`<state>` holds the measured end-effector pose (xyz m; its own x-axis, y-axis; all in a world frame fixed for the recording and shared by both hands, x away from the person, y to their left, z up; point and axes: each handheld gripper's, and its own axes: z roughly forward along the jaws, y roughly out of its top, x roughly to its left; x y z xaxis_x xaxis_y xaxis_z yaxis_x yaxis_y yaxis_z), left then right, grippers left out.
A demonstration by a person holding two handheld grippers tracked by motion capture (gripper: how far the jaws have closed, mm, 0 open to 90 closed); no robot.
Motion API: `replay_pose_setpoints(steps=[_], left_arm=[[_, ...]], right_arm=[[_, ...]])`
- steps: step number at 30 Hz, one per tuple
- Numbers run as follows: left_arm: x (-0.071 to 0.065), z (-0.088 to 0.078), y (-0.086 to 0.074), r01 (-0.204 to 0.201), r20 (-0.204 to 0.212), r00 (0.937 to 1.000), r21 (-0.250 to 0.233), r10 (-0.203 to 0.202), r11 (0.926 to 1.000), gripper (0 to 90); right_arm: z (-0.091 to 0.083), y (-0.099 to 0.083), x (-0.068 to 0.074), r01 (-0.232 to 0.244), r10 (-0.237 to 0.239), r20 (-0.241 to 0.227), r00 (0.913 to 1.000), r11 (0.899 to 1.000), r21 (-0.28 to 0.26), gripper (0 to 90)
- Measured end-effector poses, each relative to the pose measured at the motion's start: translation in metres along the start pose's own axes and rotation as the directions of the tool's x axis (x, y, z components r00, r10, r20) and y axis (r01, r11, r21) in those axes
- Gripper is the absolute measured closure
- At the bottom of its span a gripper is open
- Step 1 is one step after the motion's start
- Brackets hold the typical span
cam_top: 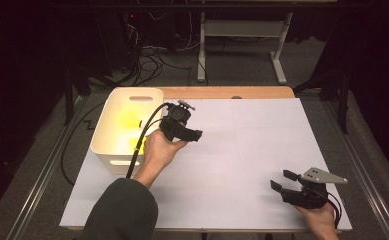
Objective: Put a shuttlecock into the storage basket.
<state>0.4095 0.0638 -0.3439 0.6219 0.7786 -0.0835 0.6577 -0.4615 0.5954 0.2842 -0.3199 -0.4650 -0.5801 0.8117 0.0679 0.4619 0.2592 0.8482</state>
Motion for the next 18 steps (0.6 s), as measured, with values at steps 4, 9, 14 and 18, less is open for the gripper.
replay_pose_setpoints(steps=[4,9,14,18], left_arm=[[-0.003,0.004,-0.002,-0.005,0.002,1.0000,0.013,0.005,0.9999,36.8],[-0.006,0.007,-0.004,-0.008,0.008,0.9999,0.015,0.008,0.9999,36.7],[-0.009,0.011,-0.007,-0.013,0.009,0.9999,0.021,0.013,0.9997,36.7],[-0.010,0.014,-0.010,-0.016,0.013,0.9998,0.028,0.016,0.9995,36.7]], right_arm=[[0.000,0.000,0.000,0.001,-0.001,-0.001,1.0000,1.000,0.000,34.4],[0.000,0.000,0.000,0.001,-0.001,-0.001,1.0000,1.000,0.000,34.4],[0.000,0.000,0.000,0.000,0.000,-0.001,1.0000,1.000,-0.001,34.4],[0.000,0.000,0.000,0.000,0.000,-0.001,1.0000,1.000,-0.001,34.4]])
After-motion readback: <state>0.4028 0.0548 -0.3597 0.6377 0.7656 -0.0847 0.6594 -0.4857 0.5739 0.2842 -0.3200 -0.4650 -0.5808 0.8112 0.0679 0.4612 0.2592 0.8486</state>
